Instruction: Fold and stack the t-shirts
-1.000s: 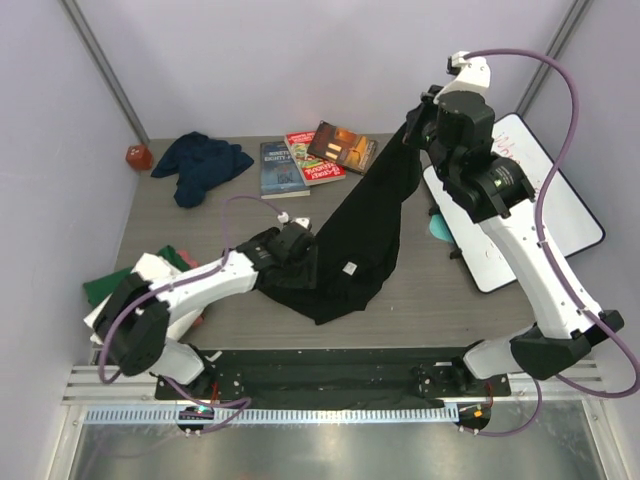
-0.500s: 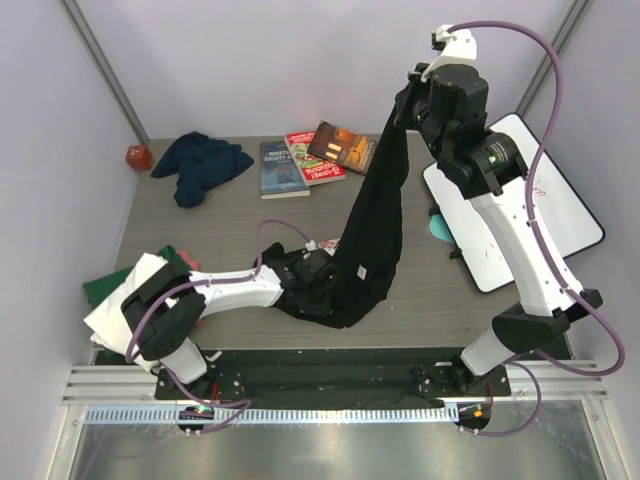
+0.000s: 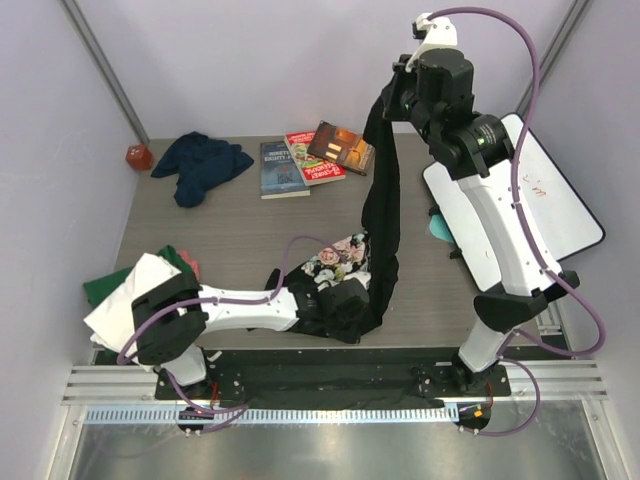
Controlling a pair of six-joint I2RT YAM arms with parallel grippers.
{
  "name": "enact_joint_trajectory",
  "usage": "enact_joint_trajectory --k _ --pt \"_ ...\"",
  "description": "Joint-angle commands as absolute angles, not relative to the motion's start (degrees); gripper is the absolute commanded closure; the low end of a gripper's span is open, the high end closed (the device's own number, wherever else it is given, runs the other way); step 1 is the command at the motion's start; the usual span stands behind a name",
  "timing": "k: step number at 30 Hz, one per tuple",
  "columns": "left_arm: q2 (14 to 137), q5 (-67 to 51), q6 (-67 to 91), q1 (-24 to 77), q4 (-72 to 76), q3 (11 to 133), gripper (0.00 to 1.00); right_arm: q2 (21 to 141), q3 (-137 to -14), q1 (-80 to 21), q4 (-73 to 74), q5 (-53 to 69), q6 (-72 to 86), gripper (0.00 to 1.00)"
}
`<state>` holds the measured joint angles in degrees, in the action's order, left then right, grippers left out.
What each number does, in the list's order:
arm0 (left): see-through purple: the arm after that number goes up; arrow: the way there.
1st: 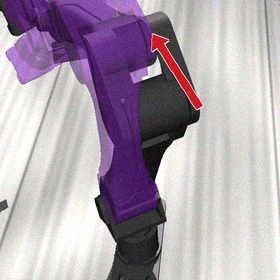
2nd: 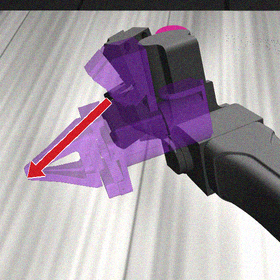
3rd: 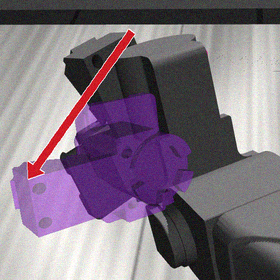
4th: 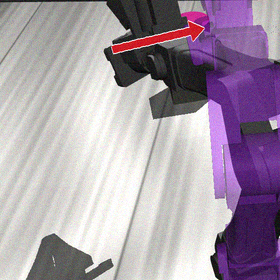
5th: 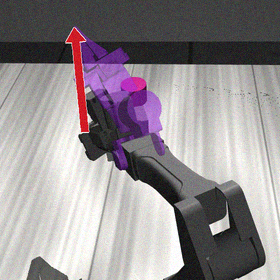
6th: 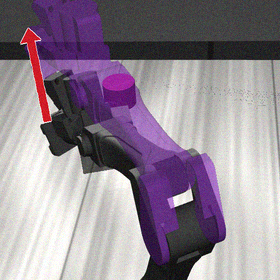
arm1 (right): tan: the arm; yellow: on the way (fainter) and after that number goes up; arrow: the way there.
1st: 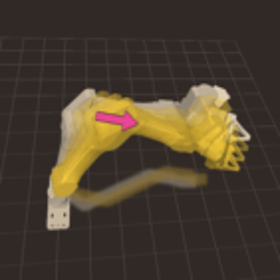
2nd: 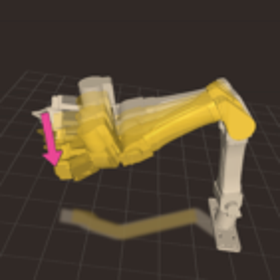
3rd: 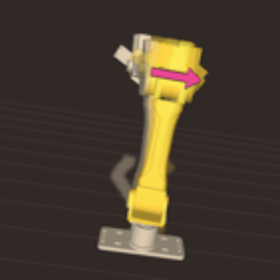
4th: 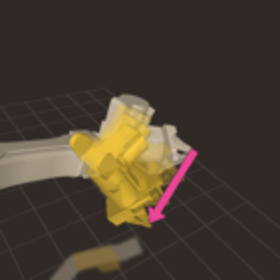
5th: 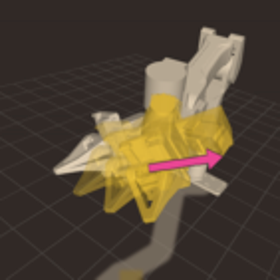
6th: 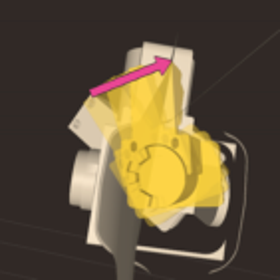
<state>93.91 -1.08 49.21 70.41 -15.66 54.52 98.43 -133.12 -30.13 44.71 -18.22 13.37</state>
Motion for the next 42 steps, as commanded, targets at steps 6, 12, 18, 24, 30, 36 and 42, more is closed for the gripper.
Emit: enact_joint_trajectory --k 6,12,18,24,30,36,42 --pt "75.43 18.96 46.06 69.62 -28.02 57.99 0.71 81.84 -118.32 -29.62 37.36 -23.29 11.42 0.99" --pt "64.00 29.28 41.85 57.62 -32.17 57.93 0.32 68.48 -103.99 -29.71 36.74 -22.94 17.04 0.99" --pt "71.70 19.25 38.86 45.88 -30.67 61.78 0.33 58.63 -91.78 -29.71 37.70 -22.76 22.76 0.99" --pt "91.12 15.91 37.53 45.53 -28.75 68.20 0.40 51.43 -86.14 -29.62 39.64 -23.55 23.82 0.99" --pt "101.85 13.19 40.25 43.33 -23.65 69.79 0.43 48.52 -87.97 -29.62 44.20 -25.05 22.41 0.99" --pt "107.93 11.60 40.78 41.92 -23.82 70.75 0.59 46.76 -87.72 -29.62 45.70 -26.37 21.97 0.99" --pt "104.08 13.97 40.26 41.31 -22.41 67.68 1.00 47.55 -84.91 -29.62 45.62 -26.46 21.88 0.99"
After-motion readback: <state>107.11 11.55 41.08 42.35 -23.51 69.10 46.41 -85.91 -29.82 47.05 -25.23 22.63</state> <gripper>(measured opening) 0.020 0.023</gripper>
